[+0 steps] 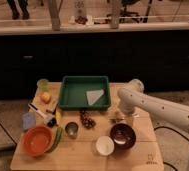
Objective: Place fork in metal cup
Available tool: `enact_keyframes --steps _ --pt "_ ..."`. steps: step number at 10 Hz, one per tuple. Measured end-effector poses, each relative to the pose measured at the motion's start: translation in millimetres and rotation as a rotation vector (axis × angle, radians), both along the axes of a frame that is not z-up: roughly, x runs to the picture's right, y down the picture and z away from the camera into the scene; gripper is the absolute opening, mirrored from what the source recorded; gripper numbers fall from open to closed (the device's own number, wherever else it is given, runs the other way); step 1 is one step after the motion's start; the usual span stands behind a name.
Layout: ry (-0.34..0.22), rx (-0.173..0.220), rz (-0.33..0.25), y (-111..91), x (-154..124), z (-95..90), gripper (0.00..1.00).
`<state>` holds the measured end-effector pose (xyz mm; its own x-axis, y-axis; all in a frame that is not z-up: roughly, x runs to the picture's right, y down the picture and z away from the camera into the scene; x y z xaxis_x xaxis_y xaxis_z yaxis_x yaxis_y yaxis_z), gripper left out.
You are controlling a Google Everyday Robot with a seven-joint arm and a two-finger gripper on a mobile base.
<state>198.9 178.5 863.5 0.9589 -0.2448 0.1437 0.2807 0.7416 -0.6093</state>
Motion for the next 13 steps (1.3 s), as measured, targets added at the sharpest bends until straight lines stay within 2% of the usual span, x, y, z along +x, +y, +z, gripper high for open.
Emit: enact_keyframes --steps 3,4,5,6,7,10,12,13 --pt "-0.003 -0.023 0.000 2 -8 10.5 0.80" --pt "0.000 -0.026 0.003 2 -7 13.8 0.75" --pt "0.002 -0.029 0.004 3 -8 16.6 0.68" --pt "0.003 -0.035 0.006 4 -9 21.5 0.54" --pt "0.003 -0.035 0.008 4 -10 24.1 0.46" --pt "0.001 -0.033 0.006 1 -11 22.9 0.16" --pt "0.005 -0.041 0.004 3 -10 21.2 0.01" --pt "0.004 -0.042 0.004 3 -9 22.1 0.00"
